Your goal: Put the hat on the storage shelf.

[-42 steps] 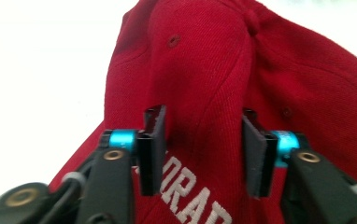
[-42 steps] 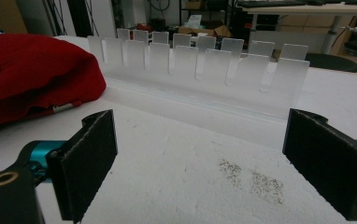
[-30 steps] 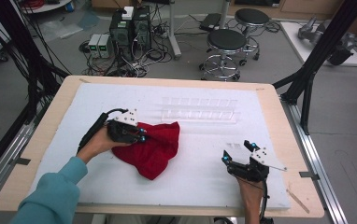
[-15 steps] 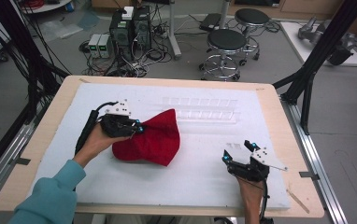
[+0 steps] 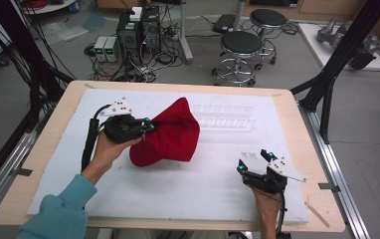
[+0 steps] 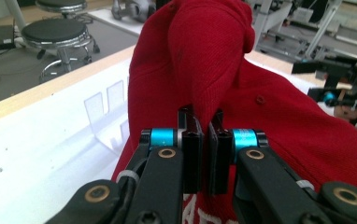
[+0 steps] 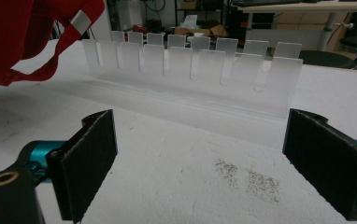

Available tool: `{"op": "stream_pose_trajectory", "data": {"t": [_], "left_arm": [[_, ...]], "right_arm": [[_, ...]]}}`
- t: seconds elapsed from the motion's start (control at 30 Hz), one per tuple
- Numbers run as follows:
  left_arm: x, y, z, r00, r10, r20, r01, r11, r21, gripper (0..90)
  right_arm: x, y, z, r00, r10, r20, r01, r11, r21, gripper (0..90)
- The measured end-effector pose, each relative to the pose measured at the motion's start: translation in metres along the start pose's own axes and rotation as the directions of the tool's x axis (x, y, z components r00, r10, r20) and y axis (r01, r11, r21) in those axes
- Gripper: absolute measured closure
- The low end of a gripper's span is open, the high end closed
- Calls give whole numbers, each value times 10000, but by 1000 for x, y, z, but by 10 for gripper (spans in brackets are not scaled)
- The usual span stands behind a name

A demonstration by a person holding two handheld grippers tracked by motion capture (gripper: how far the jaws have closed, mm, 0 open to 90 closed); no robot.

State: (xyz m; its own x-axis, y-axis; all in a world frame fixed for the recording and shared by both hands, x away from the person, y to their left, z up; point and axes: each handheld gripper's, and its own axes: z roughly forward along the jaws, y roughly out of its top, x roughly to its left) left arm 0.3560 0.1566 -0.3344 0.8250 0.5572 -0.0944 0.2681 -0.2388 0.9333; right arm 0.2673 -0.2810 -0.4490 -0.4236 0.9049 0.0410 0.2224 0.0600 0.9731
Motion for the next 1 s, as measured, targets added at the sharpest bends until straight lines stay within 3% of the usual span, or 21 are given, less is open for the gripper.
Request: {"op": "stream_pose_trajectory", "data": {"t": [0.03,0.1,0.2,0.4,0.57,0.67,0.83,1.0], "left_arm": [[-1,0,1,10000,25,-21,-25,10000,-10,864],[-3,1,3,10000,-12,-14,12,10000,-51,864],[-5,2,6,9999,-86,-60,85,9999,-84,865],[-10,6,11,9996,-235,-124,231,9991,-346,865],[-14,10,16,9983,-444,-369,420,9971,-640,865],[-20,16,22,9980,-366,-518,324,9963,-798,865],[-28,26,34,9978,-313,-583,260,9956,-899,865],[-37,33,43,9973,-303,-674,236,9948,-988,865]], "right_arm": [[1,0,0,10000,-3,-6,3,10000,-45,89],[3,0,-2,9983,442,-380,-445,9990,-76,89],[11,3,-3,9967,491,-645,-506,9985,-224,89],[30,17,-6,9903,406,-1332,-468,9979,-444,89],[49,32,-8,9830,5,-1834,-94,9988,-480,89],[57,38,-9,9794,-183,-2012,56,9980,-636,89],[71,49,-11,9680,-239,-2500,51,9971,-759,89],[86,55,-11,9489,-351,-3137,117,9970,-761,90]]}}
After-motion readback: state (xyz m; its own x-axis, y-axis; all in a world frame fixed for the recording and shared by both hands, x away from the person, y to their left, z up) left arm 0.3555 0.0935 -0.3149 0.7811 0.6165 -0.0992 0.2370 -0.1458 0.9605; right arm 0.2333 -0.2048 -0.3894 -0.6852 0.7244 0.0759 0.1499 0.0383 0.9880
